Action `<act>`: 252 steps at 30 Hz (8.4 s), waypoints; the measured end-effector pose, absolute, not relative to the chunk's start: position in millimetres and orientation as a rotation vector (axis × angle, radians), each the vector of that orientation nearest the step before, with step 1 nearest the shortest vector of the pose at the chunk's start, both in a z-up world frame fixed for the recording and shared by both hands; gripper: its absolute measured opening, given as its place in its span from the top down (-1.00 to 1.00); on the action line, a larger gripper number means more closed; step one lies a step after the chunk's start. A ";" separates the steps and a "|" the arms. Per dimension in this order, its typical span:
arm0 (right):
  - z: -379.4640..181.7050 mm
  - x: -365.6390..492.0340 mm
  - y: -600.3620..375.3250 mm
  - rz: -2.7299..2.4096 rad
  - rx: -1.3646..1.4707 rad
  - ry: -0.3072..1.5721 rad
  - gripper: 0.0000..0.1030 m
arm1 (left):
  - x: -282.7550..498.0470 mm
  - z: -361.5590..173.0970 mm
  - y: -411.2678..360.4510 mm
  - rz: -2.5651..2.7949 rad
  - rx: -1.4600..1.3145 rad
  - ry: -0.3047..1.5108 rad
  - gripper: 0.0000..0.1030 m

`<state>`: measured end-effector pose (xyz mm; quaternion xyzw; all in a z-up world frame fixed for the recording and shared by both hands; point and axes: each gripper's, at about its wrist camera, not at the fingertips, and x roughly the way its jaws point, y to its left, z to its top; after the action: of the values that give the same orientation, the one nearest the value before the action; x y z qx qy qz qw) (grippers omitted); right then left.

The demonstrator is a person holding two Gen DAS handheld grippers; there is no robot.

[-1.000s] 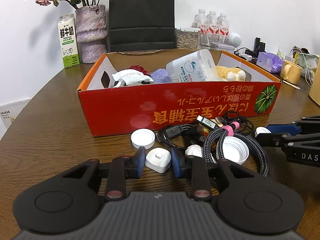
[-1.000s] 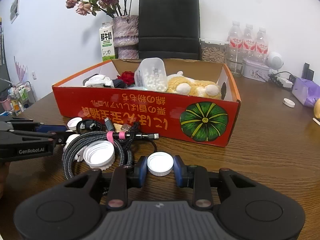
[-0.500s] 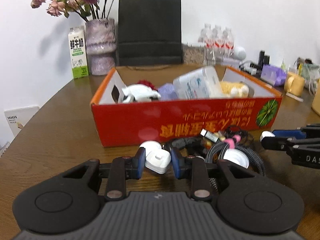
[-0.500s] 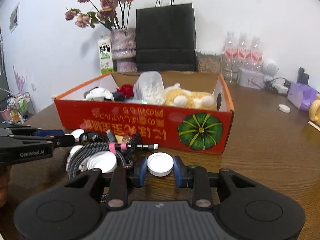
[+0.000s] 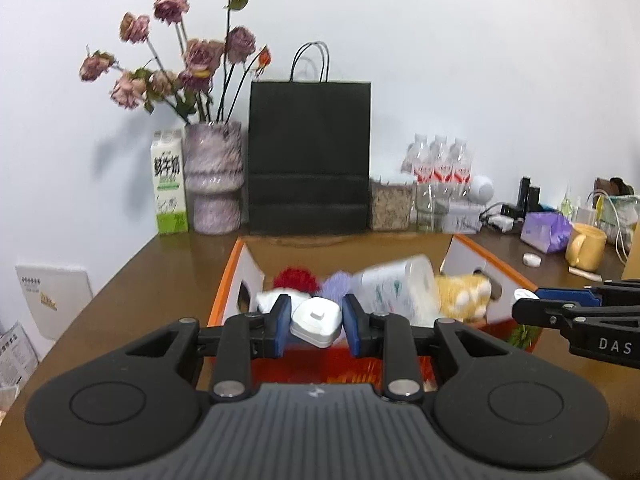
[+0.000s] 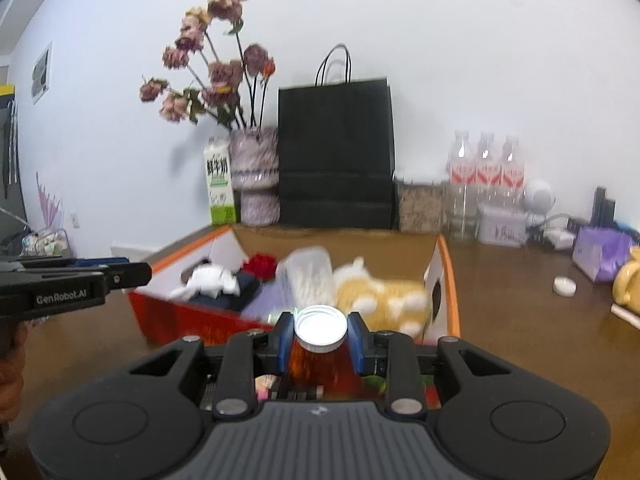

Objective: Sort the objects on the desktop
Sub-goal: 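Carry the plug and cap over the box with both grippers, then open the left gripper to drop the plug while right drops the cap into the box, then withdraw both tools from the box toward the tissue and braided cable, then grasp the crumpled white tissue with the left gripper while right grasps the braided cable, then carry the tissue and braided cable over the box with both grippers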

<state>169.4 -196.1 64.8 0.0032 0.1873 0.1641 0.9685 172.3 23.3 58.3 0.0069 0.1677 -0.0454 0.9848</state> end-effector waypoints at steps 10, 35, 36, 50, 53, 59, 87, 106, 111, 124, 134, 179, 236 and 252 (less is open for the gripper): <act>66.5 228.2 -198.2 0.298 0.017 0.360 0.47 | 232.9 62.5 -1.9 -0.083 0.016 0.323 0.45; 35.8 232.0 -201.9 0.259 0.003 0.362 0.47 | 243.8 24.8 -3.7 -0.007 0.077 0.370 0.44; 35.4 232.2 -201.8 0.259 0.002 0.364 0.47 | 244.5 24.8 -3.1 -0.008 0.077 0.372 0.44; 34.0 231.8 -199.8 0.253 -0.005 0.358 -0.36 | 242.6 23.7 -2.7 0.023 0.086 0.349 -0.37; 37.3 227.1 -200.5 0.241 0.001 0.319 -0.86 | 238.3 26.2 -2.2 0.053 0.083 0.307 -1.00; 37.0 228.5 -200.9 0.224 0.005 0.323 -1.00 | 234.0 29.7 -4.2 0.068 0.088 0.259 -1.00; 35.1 225.5 -197.8 0.227 -0.011 0.322 -1.00 | 231.8 28.3 -4.9 0.053 0.095 0.268 -1.00; 36.3 215.3 -198.9 0.218 -0.012 0.275 -1.00 | 224.8 30.3 -2.7 0.028 0.078 0.252 -1.00; 37.1 208.2 -200.8 0.199 0.000 0.284 -1.00 | 222.0 30.6 -0.2 0.015 0.064 0.256 -1.00; 39.2 175.2 -199.8 0.245 -0.016 0.363 -1.00 | 187.9 40.0 26.3 0.053 0.065 0.252 -1.00; 19.9 154.5 -164.0 0.368 -0.060 0.543 -1.00 | 159.7 26.7 53.3 0.046 0.053 0.377 -1.00; 13.3 131.4 -155.2 0.436 -0.099 0.522 -0.73 | 134.0 -0.5 34.1 -0.030 0.076 0.515 -1.00; 54.9 137.8 -209.6 0.337 -0.063 0.345 -0.73 | 167.0 48.7 1.0 -0.116 0.043 0.407 0.54; 79.8 254.2 -189.4 0.284 -0.064 0.347 -0.73 | 254.1 74.2 -5.9 -0.062 0.000 0.351 0.54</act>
<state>254.2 -189.4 79.8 -0.0319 0.1720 0.1410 0.9744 254.1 -5.9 74.2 -0.0002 0.1747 -0.0308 0.9841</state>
